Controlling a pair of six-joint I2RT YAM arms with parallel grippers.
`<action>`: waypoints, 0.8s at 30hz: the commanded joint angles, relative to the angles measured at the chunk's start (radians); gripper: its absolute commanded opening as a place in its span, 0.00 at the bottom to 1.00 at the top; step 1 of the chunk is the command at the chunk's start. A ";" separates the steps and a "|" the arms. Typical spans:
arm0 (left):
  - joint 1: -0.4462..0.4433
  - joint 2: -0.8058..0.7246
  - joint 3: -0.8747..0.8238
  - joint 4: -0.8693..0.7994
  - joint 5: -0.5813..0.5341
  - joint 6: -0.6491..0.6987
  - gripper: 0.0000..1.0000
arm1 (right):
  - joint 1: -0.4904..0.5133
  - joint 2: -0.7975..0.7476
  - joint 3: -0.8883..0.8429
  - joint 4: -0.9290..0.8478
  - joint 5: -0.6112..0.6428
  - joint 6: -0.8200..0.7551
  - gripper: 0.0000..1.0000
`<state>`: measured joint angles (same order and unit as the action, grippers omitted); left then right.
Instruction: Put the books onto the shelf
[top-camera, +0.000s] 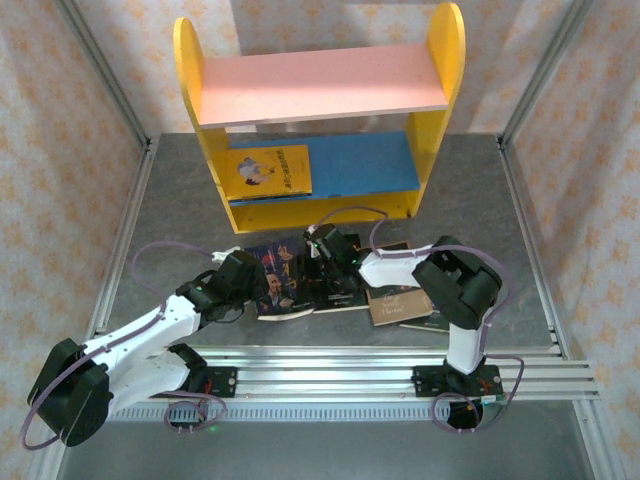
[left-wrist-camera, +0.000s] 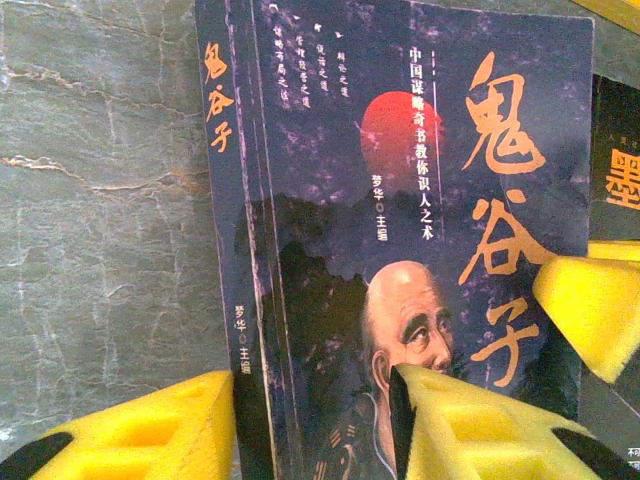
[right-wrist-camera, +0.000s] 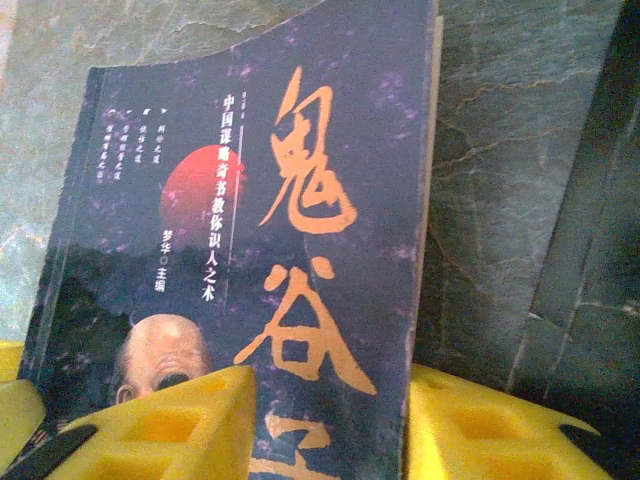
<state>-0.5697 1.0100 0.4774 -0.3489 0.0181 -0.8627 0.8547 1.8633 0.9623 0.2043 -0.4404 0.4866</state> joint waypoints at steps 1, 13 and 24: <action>-0.013 -0.009 0.003 0.109 0.043 0.015 0.42 | 0.053 0.120 -0.030 -0.187 -0.029 0.010 0.37; -0.013 -0.106 0.024 0.088 0.043 0.010 0.42 | 0.077 0.148 -0.026 -0.135 -0.069 0.031 0.29; -0.013 0.004 0.032 0.001 -0.033 -0.030 0.39 | 0.079 0.140 -0.036 -0.111 -0.081 0.037 0.27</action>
<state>-0.5697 0.9939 0.4763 -0.3832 -0.0147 -0.8688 0.8635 1.8915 0.9855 0.2081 -0.4259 0.4976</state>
